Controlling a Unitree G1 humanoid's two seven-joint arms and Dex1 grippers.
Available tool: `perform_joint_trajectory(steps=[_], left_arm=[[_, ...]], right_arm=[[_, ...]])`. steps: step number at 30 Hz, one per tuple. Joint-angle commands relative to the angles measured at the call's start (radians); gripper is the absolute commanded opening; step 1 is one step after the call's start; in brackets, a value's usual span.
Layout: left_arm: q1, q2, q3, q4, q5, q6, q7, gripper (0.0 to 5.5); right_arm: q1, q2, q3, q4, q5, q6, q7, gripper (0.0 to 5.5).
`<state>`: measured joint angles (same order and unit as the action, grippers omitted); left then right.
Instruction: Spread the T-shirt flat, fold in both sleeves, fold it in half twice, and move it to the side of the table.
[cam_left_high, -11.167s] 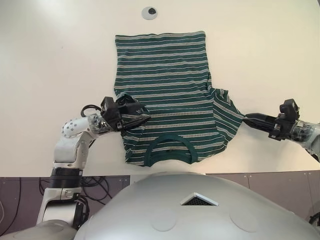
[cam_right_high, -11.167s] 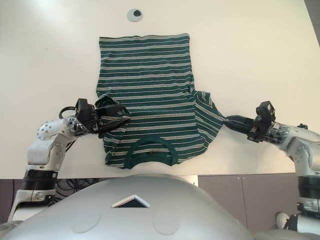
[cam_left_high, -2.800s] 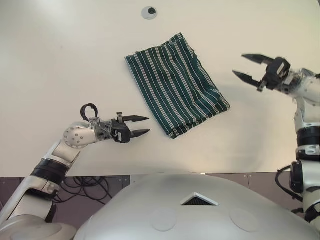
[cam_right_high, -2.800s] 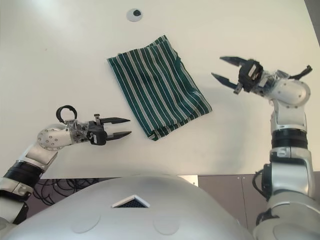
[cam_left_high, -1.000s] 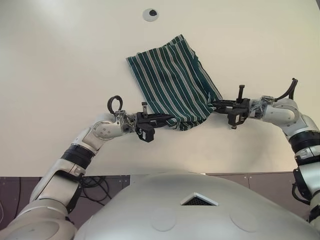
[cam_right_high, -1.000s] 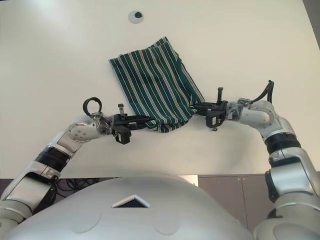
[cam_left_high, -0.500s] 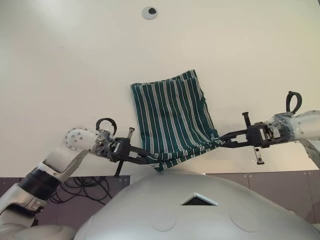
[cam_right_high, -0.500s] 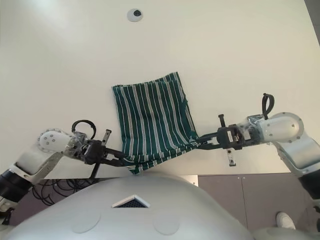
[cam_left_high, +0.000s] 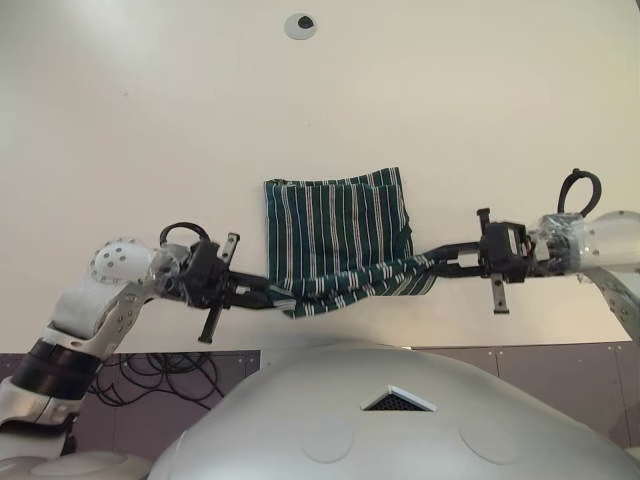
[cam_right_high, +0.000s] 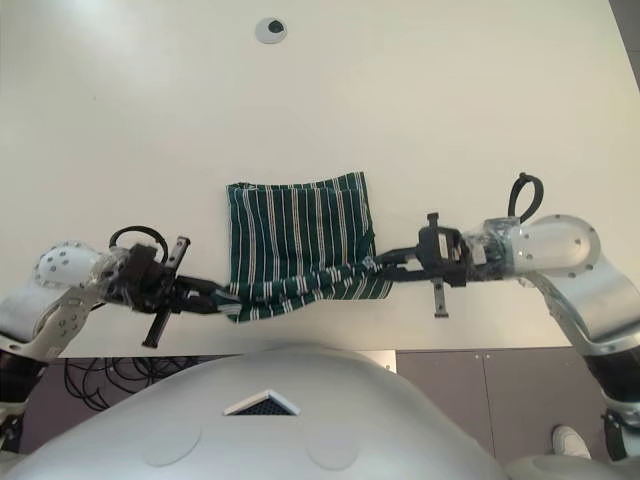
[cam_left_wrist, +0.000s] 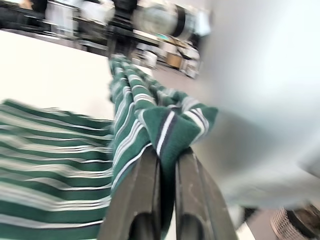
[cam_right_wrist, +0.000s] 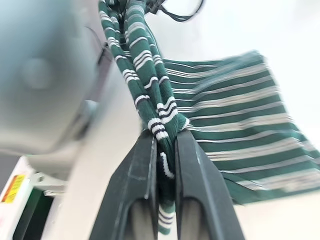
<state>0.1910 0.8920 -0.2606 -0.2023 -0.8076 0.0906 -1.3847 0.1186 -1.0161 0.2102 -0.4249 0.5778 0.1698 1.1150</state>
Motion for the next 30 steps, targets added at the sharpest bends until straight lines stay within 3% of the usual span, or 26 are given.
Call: perform_joint_trajectory(steps=[1,8,16,17,18,25,27,30], left_arm=[[-0.082,-0.082,0.045,0.124,0.053,0.048,0.067,0.09],[-0.209,-0.241,0.094,0.414,0.225,0.001,0.193,0.09],[-0.258,-0.302,0.113,0.522,0.348,0.022,0.248,0.09],[-0.262,-0.307,0.118,0.524,0.354,0.028,0.249,0.09],[-0.263,-0.309,0.124,0.521,0.350,0.038,0.238,0.45],[-0.332,-0.337,0.259,0.566,0.245,0.201,0.258,1.32],[-0.372,-0.352,0.282,0.640,0.268,0.225,0.310,1.65],[-0.425,-0.377,0.289,0.782,0.343,0.231,0.417,1.65]], right_arm=[[-0.097,0.086,0.014,0.091,-0.070,0.062,-0.054,0.17],[-0.254,0.254,0.072,0.258,-0.212,0.096,-0.130,0.17],[-0.371,0.403,0.110,0.498,-0.366,0.005,-0.165,0.17],[-0.381,0.419,0.106,0.530,-0.379,-0.014,-0.174,0.54],[-0.391,0.432,0.098,0.556,-0.382,-0.020,-0.177,0.62],[-0.440,0.507,0.040,0.684,-0.395,-0.049,-0.221,1.67],[-0.465,0.549,0.014,0.732,-0.396,-0.059,-0.262,1.70],[-0.501,0.621,-0.039,0.819,-0.403,-0.113,-0.363,1.70]])
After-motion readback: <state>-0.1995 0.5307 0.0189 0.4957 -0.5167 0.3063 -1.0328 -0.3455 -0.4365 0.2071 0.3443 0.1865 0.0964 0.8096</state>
